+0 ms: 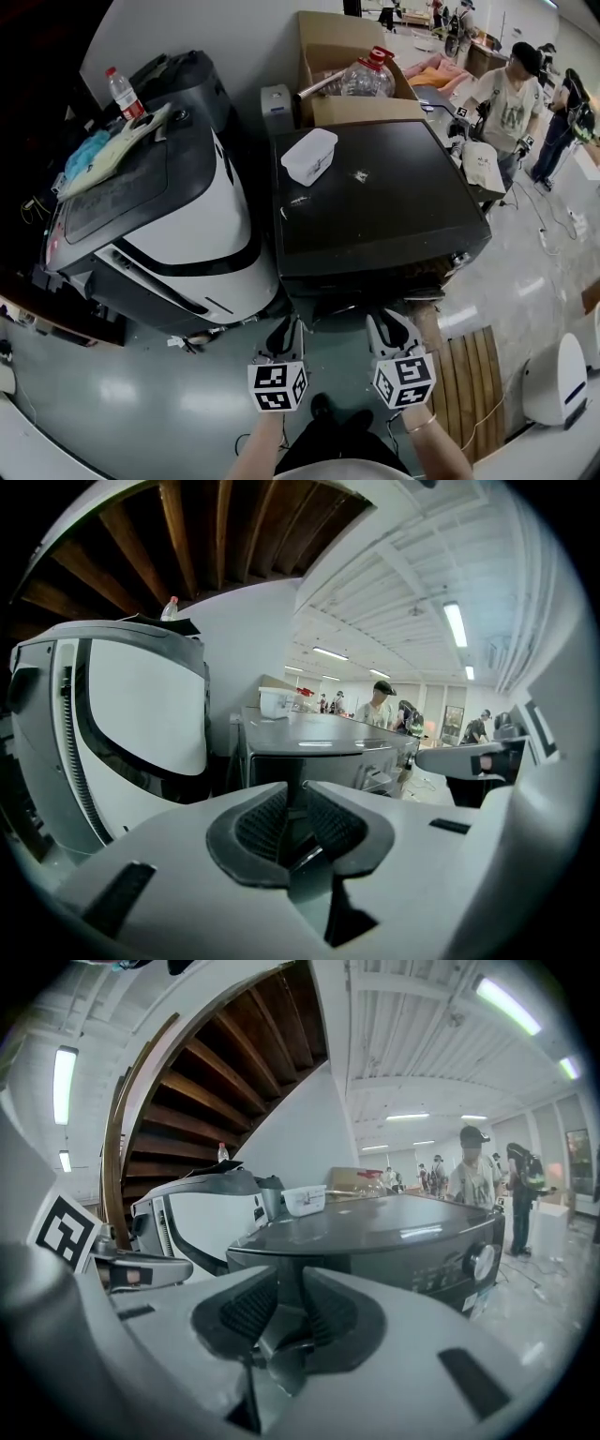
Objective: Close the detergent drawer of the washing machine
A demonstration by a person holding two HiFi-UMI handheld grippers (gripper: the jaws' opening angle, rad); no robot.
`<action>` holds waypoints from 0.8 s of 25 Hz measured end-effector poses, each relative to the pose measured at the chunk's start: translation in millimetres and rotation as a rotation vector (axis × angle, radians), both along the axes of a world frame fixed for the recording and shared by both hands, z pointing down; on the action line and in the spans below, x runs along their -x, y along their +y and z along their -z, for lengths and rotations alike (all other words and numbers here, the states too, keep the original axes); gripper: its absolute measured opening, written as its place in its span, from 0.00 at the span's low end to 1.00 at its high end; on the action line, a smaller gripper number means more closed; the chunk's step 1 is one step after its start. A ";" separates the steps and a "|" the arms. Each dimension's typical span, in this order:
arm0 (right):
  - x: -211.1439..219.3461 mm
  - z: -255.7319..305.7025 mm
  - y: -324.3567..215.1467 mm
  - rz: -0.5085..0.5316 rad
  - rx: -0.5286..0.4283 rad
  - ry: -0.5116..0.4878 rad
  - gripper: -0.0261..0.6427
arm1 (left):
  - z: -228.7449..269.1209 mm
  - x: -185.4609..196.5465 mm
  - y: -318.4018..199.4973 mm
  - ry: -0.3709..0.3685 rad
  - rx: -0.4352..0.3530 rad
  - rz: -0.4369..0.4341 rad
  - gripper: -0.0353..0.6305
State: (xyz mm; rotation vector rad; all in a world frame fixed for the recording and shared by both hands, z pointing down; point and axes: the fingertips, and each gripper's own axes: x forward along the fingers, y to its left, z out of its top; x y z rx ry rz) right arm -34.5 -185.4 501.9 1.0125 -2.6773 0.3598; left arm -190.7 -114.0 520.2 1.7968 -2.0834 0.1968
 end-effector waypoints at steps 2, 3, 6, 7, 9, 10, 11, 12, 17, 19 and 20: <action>-4.7 2.2 5.7 0.006 -0.004 -0.001 0.15 | 3.5 -4.7 5.1 -0.007 -0.005 0.002 0.11; -7.2 3.5 8.1 0.008 -0.007 0.000 0.14 | 5.8 -6.9 7.1 -0.011 -0.010 0.003 0.11; -15.6 6.7 15.7 0.014 -0.013 0.002 0.13 | 12.2 -13.9 13.7 -0.019 -0.022 0.005 0.11; -18.6 7.5 18.4 0.016 -0.014 0.002 0.13 | 14.0 -16.5 16.0 -0.021 -0.025 0.005 0.11; -24.6 8.7 23.3 0.019 -0.015 0.005 0.11 | 16.9 -21.6 20.4 -0.025 -0.029 0.002 0.10; -27.6 9.1 25.4 0.019 -0.015 0.007 0.10 | 18.0 -24.2 22.7 -0.028 -0.030 0.000 0.10; -30.6 9.5 27.3 0.018 -0.015 0.009 0.09 | 19.1 -26.9 24.9 -0.029 -0.032 -0.002 0.09; -33.9 9.8 29.0 0.017 -0.015 0.011 0.08 | 20.0 -30.0 27.1 -0.028 -0.033 -0.004 0.09; -49.5 9.3 38.1 0.017 -0.012 0.030 0.04 | 23.2 -44.1 38.2 -0.017 -0.036 -0.012 0.09; -53.3 8.3 42.6 0.021 -0.010 0.039 0.04 | 23.9 -48.2 42.6 -0.020 -0.035 -0.015 0.08; -54.8 8.4 44.6 0.025 -0.010 0.041 0.04 | 24.0 -50.0 44.2 -0.022 -0.035 -0.016 0.07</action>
